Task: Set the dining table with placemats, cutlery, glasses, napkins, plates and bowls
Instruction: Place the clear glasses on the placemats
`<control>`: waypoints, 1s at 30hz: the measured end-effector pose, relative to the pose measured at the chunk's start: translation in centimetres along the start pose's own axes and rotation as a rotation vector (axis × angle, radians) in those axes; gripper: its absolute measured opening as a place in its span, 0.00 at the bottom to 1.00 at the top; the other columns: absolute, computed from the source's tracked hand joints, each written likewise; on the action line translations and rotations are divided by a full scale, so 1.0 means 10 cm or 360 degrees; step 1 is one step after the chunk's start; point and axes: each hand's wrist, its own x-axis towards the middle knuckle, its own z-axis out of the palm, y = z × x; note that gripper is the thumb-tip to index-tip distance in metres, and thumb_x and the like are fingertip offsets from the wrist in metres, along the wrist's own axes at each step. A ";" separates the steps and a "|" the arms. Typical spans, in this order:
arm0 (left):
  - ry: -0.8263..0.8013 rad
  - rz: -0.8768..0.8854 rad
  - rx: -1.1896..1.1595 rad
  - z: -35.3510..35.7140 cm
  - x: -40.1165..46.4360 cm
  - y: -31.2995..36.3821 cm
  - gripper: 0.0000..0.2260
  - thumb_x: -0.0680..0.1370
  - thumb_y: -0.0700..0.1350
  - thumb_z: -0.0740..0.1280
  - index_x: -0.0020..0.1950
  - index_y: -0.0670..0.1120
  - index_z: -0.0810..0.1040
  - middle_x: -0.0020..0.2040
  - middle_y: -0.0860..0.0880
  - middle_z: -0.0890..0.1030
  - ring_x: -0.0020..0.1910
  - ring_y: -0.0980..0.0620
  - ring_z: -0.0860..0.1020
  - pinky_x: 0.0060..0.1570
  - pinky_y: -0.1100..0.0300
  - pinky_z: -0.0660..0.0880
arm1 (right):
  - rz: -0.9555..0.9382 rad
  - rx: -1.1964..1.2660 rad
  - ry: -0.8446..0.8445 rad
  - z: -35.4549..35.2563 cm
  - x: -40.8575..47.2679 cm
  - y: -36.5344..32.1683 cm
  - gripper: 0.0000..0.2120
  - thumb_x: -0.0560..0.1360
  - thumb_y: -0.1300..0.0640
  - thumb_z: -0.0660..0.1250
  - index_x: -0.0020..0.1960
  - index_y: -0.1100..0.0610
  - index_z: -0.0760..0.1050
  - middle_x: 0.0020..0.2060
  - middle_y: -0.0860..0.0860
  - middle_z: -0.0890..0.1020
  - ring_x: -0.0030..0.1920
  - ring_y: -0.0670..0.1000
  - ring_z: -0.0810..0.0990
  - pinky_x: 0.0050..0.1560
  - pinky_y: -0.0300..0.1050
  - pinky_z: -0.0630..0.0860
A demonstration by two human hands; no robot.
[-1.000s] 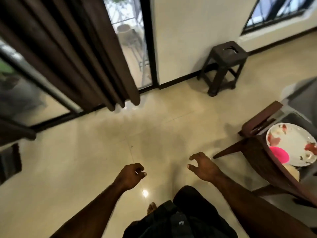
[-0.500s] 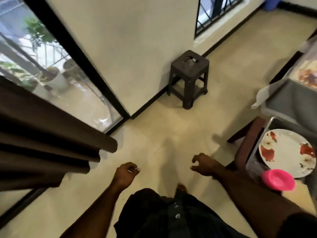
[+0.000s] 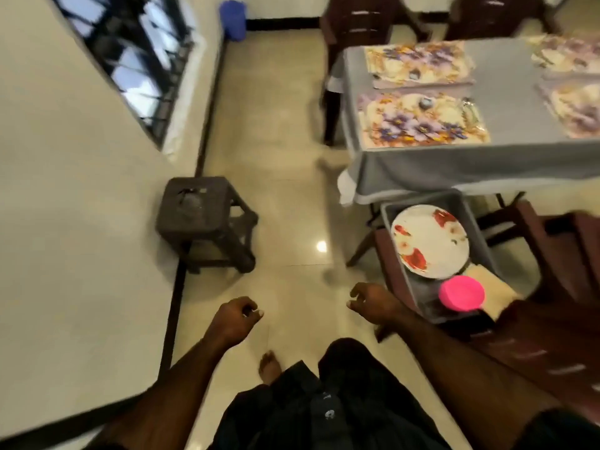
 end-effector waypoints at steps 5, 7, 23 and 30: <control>-0.0301 0.0378 0.0284 -0.25 1.21 1.03 0.09 0.77 0.59 0.74 0.51 0.55 0.83 0.47 0.55 0.84 0.45 0.54 0.82 0.47 0.56 0.79 | 0.0227 0.0350 0.0252 -0.12 -0.06 0.28 0.17 0.78 0.42 0.71 0.61 0.51 0.80 0.53 0.48 0.83 0.52 0.50 0.82 0.46 0.40 0.73; -0.0388 0.0464 0.0318 -0.12 1.59 1.50 0.09 0.77 0.55 0.76 0.51 0.53 0.84 0.45 0.53 0.84 0.45 0.52 0.82 0.48 0.57 0.79 | 0.0390 0.0482 0.0337 -0.15 0.04 0.56 0.14 0.77 0.44 0.73 0.57 0.51 0.81 0.51 0.47 0.84 0.53 0.50 0.82 0.49 0.42 0.74; -0.1241 0.0944 0.0995 1.70 3.19 4.15 0.12 0.75 0.59 0.72 0.54 0.54 0.85 0.51 0.54 0.86 0.51 0.52 0.84 0.54 0.56 0.80 | 0.1972 0.1677 0.0793 -0.44 0.79 2.32 0.29 0.77 0.35 0.65 0.65 0.58 0.79 0.62 0.61 0.82 0.62 0.64 0.82 0.58 0.52 0.77; -0.1661 0.1193 0.1139 3.30 3.41 4.58 0.18 0.77 0.57 0.75 0.63 0.51 0.81 0.54 0.52 0.83 0.55 0.48 0.82 0.57 0.57 0.77 | 0.2310 0.2608 0.1481 0.26 1.27 2.93 0.35 0.73 0.43 0.75 0.74 0.56 0.69 0.60 0.62 0.82 0.57 0.68 0.82 0.56 0.66 0.82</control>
